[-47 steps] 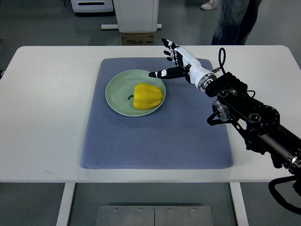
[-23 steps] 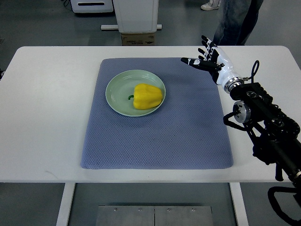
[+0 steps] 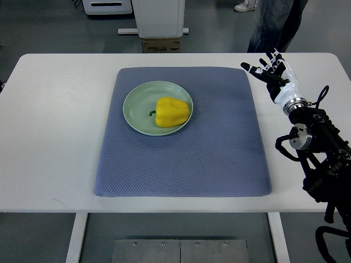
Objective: Place yellow pepper on plate with right hand
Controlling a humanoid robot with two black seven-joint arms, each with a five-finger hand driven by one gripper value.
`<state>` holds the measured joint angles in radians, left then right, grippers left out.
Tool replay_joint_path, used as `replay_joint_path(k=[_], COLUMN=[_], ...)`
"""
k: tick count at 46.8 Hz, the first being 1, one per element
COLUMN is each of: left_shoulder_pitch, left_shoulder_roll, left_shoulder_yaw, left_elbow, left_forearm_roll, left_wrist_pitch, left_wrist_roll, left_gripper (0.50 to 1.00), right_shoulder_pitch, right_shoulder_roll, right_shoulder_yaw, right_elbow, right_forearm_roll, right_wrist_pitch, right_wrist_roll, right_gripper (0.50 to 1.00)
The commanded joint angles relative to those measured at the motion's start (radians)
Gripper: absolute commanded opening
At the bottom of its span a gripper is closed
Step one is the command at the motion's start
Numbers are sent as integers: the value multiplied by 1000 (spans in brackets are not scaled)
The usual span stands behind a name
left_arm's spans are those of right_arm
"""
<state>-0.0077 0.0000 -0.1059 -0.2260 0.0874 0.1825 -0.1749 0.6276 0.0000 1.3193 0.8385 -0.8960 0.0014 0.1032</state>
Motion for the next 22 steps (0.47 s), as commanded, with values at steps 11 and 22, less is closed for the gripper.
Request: replay_joint_path(k=[11,22], left_shoulder_pitch=[0,0], left_shoulder_roll=[0,0], left_shoulder_yaw=[0,0], left_elbow=[0,-1], left_forearm_roll=[0,0], left_wrist_pitch=[0,0], left_wrist_roll=[0,0], left_gripper=[1000,1000], right_shoulder_pitch=[-17,-35], right_shoulder_roll=[0,0], right_shoulder_yaw=[3,3], right_elbow=[1,1], right_forearm_roll=[40,75], right_wrist_pitch=[0,2], right_wrist_roll=[6,9], right_gripper=[1000,1000])
